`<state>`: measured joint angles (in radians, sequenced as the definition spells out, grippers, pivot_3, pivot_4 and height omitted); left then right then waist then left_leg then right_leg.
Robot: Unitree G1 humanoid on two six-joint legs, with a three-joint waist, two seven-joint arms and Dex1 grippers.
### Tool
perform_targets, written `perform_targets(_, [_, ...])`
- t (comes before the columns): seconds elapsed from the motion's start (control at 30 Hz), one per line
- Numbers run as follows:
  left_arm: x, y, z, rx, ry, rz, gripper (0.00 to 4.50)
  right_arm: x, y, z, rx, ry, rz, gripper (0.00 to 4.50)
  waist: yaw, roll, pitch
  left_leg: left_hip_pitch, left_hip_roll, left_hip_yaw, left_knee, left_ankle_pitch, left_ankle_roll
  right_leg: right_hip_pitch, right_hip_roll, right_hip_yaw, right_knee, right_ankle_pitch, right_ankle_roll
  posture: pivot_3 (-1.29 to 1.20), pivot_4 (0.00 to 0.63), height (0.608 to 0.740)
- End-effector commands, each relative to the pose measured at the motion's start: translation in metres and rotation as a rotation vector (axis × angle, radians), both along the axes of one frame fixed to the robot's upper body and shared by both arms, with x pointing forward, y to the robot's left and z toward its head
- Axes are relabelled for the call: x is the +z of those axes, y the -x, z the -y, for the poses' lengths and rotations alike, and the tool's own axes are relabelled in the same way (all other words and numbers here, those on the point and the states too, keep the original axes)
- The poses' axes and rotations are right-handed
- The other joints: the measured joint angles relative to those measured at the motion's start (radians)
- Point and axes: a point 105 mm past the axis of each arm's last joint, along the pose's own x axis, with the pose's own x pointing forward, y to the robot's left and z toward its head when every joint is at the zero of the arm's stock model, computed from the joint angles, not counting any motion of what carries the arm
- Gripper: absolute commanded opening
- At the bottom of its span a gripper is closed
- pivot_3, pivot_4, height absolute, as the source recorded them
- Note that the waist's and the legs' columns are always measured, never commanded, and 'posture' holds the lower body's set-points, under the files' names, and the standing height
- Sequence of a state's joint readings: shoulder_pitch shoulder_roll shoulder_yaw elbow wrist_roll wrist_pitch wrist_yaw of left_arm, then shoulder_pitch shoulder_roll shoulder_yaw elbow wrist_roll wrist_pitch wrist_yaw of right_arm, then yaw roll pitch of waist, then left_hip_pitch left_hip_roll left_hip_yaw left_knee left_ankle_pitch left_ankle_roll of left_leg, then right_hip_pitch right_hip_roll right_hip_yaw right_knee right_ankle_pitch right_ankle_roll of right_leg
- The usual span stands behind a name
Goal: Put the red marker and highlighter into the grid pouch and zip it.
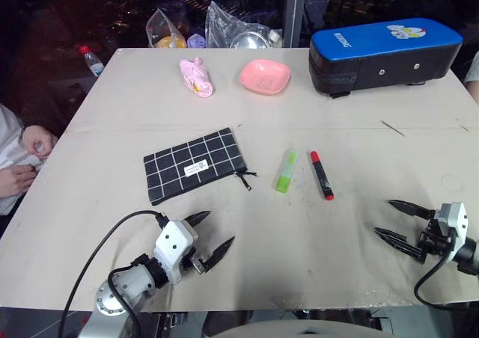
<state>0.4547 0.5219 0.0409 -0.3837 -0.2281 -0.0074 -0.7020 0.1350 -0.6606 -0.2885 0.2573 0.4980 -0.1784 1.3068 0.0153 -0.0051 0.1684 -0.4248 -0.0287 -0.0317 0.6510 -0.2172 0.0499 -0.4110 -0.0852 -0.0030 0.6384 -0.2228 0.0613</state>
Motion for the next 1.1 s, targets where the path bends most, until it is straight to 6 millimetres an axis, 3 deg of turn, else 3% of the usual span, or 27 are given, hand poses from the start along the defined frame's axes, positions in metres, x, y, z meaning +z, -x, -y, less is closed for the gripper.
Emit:
perform_targets(0.03, [0.009,0.001,0.000,-0.017,-0.005,0.043,4.45,0.008,-0.002,0.005,0.001,0.008,0.045,4.33,0.000,0.000,0.000,0.000,0.000,0.000,0.000,0.000,0.000,0.000,0.000,0.000,0.000,0.000,0.000,0.00,0.150,0.726])
perform_targets(0.83, [0.010,-0.002,-0.020,-0.010,-0.029,0.066,4.45,0.006,-0.004,0.001,0.022,-0.014,0.078,4.33,0.000,0.000,0.000,0.002,0.000,0.001,0.000,0.000,0.000,0.001,0.000,0.001,0.001,0.000,0.000,0.00,0.150,0.726])
perform_targets(0.97, [0.015,-0.008,-0.034,0.030,-0.041,0.085,4.45,0.022,-0.009,-0.017,0.077,-0.056,0.124,4.33,-0.001,0.000,0.000,0.002,0.000,0.001,0.000,0.000,0.000,0.001,0.000,0.001,0.001,0.000,0.000,0.00,0.150,0.726])
perform_targets(1.07, [0.021,-0.013,-0.059,0.064,-0.100,0.120,4.45,0.041,-0.014,-0.039,0.138,-0.115,0.169,4.33,-0.002,0.000,0.000,0.002,0.001,0.001,0.000,0.000,0.000,0.001,0.000,0.001,0.002,0.000,0.000,0.00,0.150,0.726])
perform_targets(1.1, [0.025,-0.018,-0.077,0.091,-0.144,0.142,4.45,0.050,-0.016,-0.050,0.172,-0.141,0.190,4.33,-0.001,0.000,0.000,0.003,0.001,0.001,0.000,0.000,0.000,0.001,0.000,0.001,0.002,0.000,0.000,0.00,0.150,0.726])
